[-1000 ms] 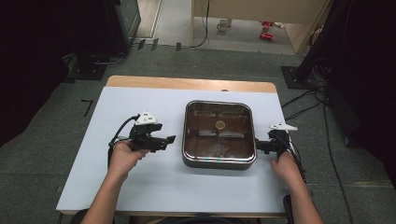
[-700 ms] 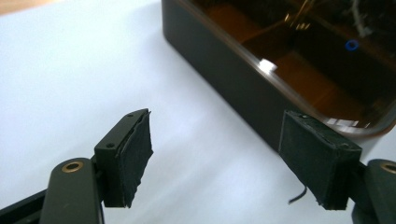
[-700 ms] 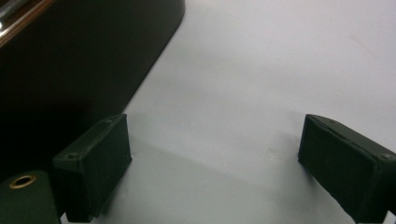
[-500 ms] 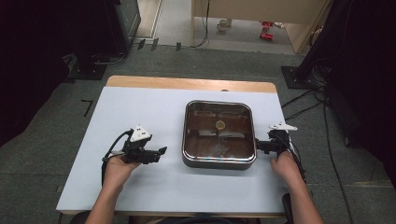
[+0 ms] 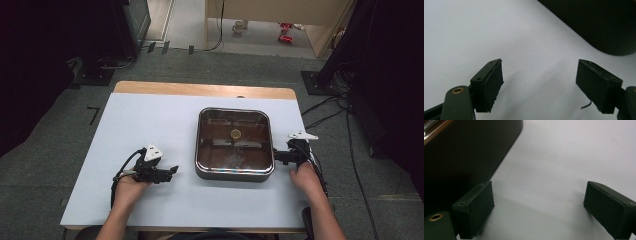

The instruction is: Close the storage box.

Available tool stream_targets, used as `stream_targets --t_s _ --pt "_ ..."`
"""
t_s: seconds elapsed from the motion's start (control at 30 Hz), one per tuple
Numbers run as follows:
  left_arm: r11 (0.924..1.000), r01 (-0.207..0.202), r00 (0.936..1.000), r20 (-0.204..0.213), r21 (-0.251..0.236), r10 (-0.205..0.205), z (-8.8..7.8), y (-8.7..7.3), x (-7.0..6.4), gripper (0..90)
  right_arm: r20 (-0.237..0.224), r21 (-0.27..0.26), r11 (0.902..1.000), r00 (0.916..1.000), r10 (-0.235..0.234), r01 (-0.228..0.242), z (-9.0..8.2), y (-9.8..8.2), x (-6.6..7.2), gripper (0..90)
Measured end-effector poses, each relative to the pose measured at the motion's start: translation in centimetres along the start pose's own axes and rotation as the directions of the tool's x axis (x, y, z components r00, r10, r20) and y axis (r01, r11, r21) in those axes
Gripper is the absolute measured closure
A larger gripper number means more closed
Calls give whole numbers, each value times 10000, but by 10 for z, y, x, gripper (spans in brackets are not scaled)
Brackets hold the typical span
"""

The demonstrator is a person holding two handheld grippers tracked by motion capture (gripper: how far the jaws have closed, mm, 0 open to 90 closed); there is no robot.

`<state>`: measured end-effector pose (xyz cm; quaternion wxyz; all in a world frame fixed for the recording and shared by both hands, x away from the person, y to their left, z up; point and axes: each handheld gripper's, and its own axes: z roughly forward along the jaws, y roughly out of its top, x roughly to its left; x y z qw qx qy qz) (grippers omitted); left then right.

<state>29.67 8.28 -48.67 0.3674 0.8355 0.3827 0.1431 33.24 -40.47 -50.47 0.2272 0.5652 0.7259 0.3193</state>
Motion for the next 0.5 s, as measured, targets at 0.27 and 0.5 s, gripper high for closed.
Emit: stream_targets --t_s 0.27,0.5 --pt "9991 -301 9992 -238 298 308 8 -4 -2 190 -1 -4 10000 10000 -2 2 0 0 0 87" --pt "9998 -134 9994 -325 -111 130 9 -8 -5 156 -2 0 10000 10000 -8 8 0 0 0 87"
